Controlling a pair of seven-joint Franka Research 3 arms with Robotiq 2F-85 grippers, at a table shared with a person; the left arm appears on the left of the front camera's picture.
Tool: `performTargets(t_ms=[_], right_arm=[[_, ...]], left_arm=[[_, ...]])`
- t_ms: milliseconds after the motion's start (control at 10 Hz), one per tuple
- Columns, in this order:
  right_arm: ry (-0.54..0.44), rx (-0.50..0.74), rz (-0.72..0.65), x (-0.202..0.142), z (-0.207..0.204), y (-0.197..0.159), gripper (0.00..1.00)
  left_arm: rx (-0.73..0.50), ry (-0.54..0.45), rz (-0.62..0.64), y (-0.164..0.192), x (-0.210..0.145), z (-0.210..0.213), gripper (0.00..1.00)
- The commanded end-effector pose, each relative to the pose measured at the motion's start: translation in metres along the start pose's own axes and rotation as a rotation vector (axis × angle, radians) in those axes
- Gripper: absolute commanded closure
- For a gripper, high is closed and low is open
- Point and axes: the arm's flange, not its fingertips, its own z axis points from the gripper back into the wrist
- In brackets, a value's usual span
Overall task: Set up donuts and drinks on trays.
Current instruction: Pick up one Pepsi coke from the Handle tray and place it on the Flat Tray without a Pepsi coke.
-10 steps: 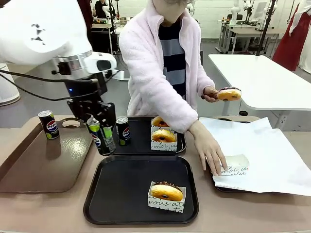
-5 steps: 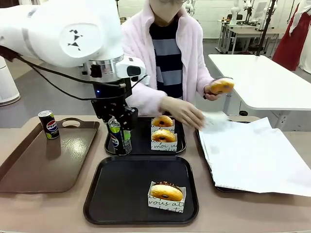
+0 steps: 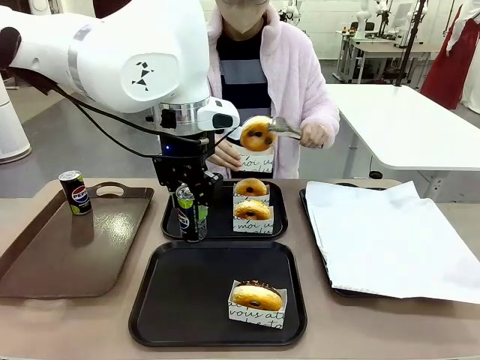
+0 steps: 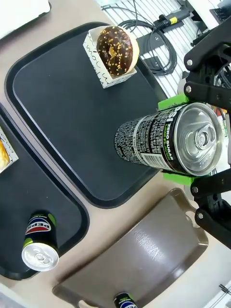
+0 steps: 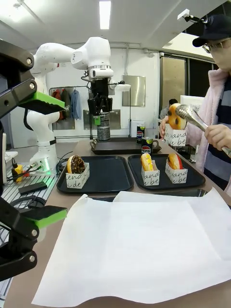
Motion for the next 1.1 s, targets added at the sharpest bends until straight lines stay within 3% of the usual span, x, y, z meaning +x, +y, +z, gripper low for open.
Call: performTargets(t_ms=[0, 400, 700, 800, 900, 1000], right_arm=[[-0.001, 0.014, 0.007, 0.001, 0.001, -0.001, 0.0], [-0.001, 0.014, 0.007, 0.001, 0.001, -0.001, 0.0], [-0.001, 0.014, 0.007, 0.001, 0.001, -0.001, 0.0], [-0.001, 0.014, 0.007, 0.001, 0.001, -0.001, 0.0], [-0.001, 0.014, 0.007, 0.001, 0.001, -0.001, 0.0], [-0.001, 0.014, 0.007, 0.001, 0.001, -0.001, 0.0]], left_arm=[[-0.027, -0.011, -0.009, 0.001, -0.005, 0.007, 0.41], [-0.052, -0.013, 0.003, 0.011, 0.014, -0.014, 0.41], [-0.108, 0.114, -0.015, 0.023, 0.011, -0.024, 0.41], [-0.084, 0.233, -0.142, 0.036, -0.042, 0.021, 0.41], [-0.071, 0.183, -0.21, 0.05, -0.1, 0.052, 0.41], [-0.037, 0.15, -0.194, 0.057, -0.139, 0.06, 0.41]])
